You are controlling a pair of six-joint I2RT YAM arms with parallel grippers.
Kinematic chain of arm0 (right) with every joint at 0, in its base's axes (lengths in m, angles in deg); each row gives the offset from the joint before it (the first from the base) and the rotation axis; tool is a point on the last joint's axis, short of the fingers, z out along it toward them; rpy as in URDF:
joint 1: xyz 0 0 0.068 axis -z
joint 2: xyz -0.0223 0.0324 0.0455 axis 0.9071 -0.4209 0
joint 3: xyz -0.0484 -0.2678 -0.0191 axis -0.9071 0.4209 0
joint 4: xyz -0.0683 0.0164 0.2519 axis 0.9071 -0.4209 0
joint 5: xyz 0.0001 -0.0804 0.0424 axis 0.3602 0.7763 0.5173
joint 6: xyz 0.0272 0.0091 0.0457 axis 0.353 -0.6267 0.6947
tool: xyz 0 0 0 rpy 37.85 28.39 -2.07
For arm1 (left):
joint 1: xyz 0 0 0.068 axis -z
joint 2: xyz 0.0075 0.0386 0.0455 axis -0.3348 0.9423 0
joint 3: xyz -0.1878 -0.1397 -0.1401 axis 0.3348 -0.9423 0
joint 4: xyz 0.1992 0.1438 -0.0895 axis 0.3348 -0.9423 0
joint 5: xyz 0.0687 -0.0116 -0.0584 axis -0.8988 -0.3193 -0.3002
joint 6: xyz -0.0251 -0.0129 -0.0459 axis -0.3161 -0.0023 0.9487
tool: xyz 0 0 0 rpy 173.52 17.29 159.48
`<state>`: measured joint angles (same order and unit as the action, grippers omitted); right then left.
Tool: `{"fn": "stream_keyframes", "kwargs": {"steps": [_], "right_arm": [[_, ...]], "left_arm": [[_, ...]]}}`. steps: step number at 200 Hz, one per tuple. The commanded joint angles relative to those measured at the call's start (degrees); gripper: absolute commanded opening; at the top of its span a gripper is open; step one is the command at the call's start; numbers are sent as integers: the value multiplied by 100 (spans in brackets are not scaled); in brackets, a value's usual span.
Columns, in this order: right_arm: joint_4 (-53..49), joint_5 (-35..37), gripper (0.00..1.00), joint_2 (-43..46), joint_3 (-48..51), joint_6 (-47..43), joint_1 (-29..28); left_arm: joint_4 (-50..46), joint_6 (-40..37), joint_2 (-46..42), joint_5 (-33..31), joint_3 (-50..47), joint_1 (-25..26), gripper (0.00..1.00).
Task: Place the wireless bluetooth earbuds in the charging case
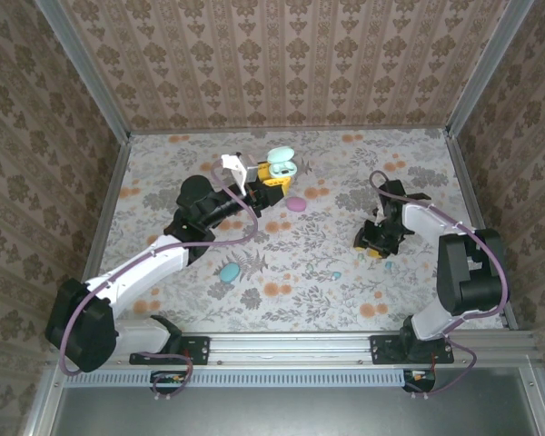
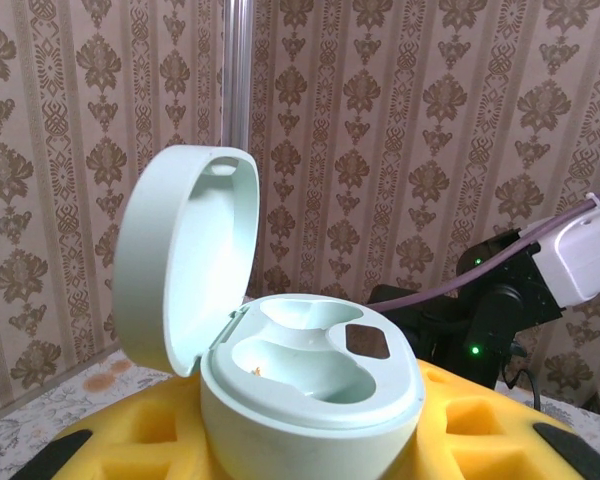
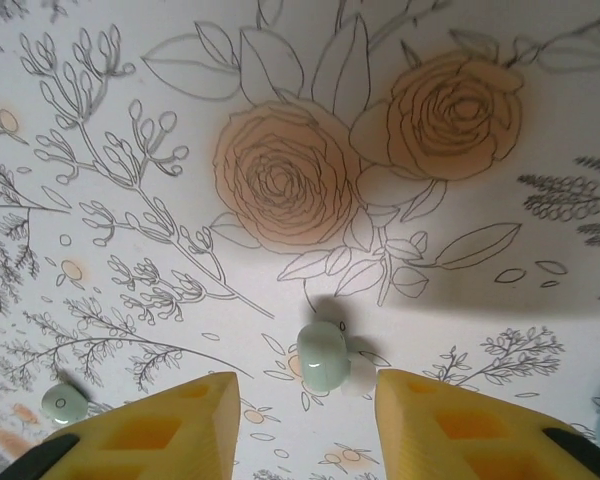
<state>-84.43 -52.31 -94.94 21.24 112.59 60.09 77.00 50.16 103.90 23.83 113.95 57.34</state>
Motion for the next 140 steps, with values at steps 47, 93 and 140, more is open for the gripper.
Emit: {"fn": "stream_keyframes", "kwargs": {"steps": [47,93,140], "right_arm": [[-556,665,38,-460,-506,-144,-342],[-644,747,37,-612,-568,-146,-390],[-685,673,35,-800,-664,-155,-507]], "left_arm": [[101,-5,25,84,204,-25,34],[88,-12,21,65,185,-25,34],[89,-20,17,63,174,-25,34]]}}
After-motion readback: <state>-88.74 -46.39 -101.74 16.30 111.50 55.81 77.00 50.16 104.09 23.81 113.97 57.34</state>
